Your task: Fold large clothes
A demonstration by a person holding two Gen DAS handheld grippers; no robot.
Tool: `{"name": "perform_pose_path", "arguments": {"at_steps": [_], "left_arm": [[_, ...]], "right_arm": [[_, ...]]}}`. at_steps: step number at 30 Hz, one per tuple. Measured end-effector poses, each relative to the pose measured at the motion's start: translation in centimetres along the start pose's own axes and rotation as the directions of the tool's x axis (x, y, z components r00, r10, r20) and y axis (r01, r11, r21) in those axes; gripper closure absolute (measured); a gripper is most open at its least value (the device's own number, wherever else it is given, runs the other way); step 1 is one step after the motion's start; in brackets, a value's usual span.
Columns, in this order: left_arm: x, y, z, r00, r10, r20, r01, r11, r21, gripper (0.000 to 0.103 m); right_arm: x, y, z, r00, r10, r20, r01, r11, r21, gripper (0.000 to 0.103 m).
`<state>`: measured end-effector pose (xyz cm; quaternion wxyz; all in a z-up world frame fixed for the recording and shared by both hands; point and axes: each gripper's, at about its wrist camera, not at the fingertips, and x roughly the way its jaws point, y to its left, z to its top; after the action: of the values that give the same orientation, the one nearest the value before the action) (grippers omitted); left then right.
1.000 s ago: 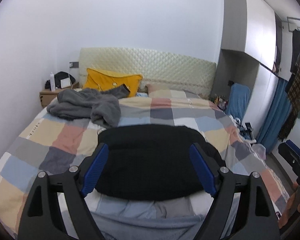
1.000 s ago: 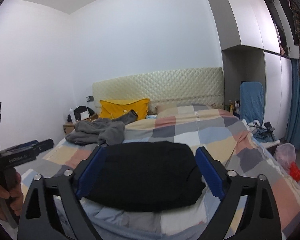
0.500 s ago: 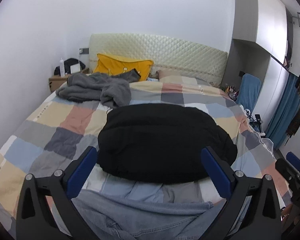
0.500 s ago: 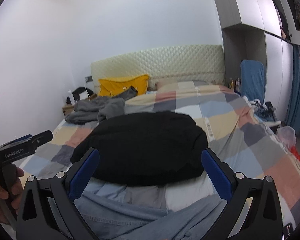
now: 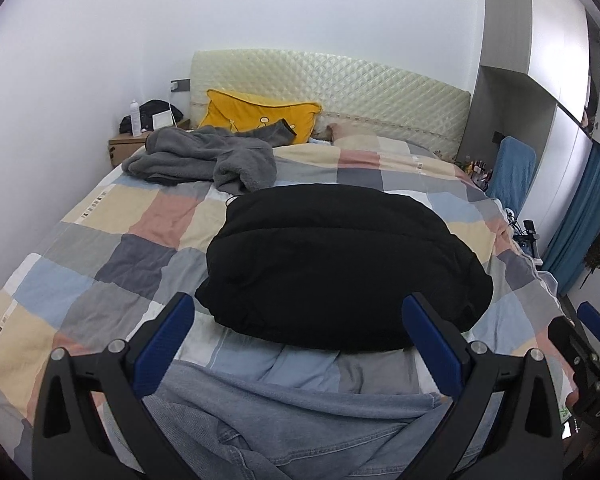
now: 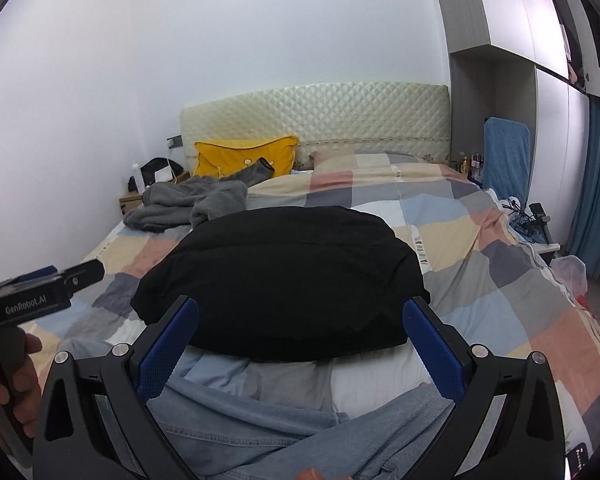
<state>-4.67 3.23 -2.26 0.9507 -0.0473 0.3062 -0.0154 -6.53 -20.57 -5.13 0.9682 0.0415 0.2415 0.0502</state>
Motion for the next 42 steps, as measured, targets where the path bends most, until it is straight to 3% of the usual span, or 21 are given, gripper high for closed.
{"name": "perform_pose_path", "arguments": {"at_steps": [42], "left_arm": [[-0.4,-0.4,-0.4,1.000,0.030,-0.010,-0.030,1.000,0.007,0.000]], "right_arm": [[1.2,-1.4,0.4,1.000,-0.010,-0.008,0.011,0.999,0.033,0.000]]}}
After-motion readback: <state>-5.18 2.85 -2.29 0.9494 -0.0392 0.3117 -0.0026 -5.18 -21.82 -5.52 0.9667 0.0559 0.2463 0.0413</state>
